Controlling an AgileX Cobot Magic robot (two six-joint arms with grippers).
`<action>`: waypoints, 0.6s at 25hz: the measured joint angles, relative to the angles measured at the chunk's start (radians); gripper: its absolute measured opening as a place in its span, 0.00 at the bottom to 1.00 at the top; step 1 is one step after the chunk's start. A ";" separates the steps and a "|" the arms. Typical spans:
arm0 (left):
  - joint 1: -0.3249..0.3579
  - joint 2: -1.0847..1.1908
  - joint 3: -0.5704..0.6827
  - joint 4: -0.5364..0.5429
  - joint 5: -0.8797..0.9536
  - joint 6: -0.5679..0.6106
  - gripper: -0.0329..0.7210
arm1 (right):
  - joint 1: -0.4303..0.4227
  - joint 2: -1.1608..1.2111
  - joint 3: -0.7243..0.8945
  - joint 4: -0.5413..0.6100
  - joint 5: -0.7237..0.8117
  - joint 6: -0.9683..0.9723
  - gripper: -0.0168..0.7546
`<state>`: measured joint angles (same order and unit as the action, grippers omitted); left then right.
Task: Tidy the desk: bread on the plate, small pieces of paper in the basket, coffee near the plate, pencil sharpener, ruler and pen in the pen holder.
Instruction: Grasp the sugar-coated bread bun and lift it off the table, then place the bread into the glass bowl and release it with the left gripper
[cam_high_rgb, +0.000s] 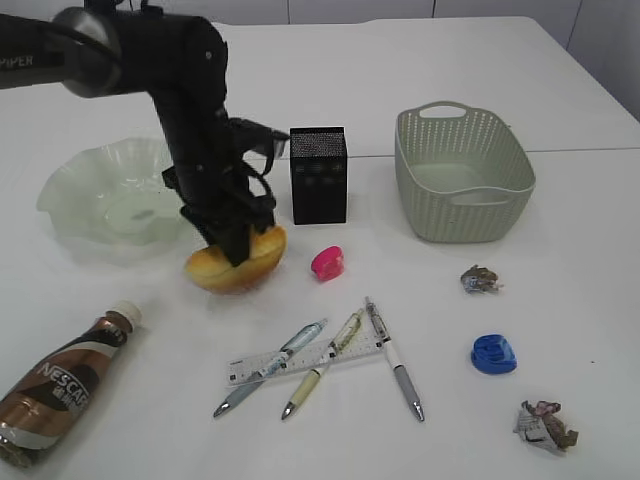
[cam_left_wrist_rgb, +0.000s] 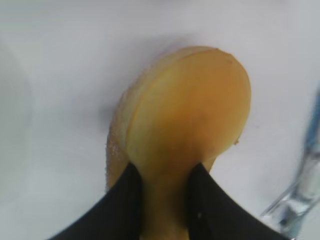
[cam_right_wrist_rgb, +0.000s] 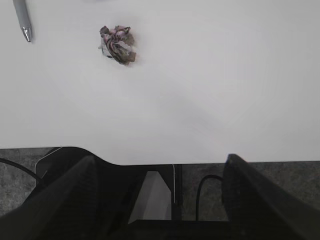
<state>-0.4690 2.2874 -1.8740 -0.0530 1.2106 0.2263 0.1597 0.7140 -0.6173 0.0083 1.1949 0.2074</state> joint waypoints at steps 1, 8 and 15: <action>0.000 0.001 -0.030 -0.034 0.000 -0.020 0.26 | 0.000 0.000 0.000 0.000 0.000 0.000 0.75; 0.000 0.001 -0.200 -0.135 0.009 -0.172 0.26 | 0.000 0.000 0.000 0.000 0.000 0.000 0.75; 0.022 0.001 -0.313 -0.123 0.023 -0.249 0.26 | 0.000 0.000 0.000 0.000 0.000 0.000 0.75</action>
<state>-0.4470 2.2888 -2.1873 -0.1762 1.2338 -0.0231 0.1597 0.7140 -0.6173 0.0083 1.1945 0.2074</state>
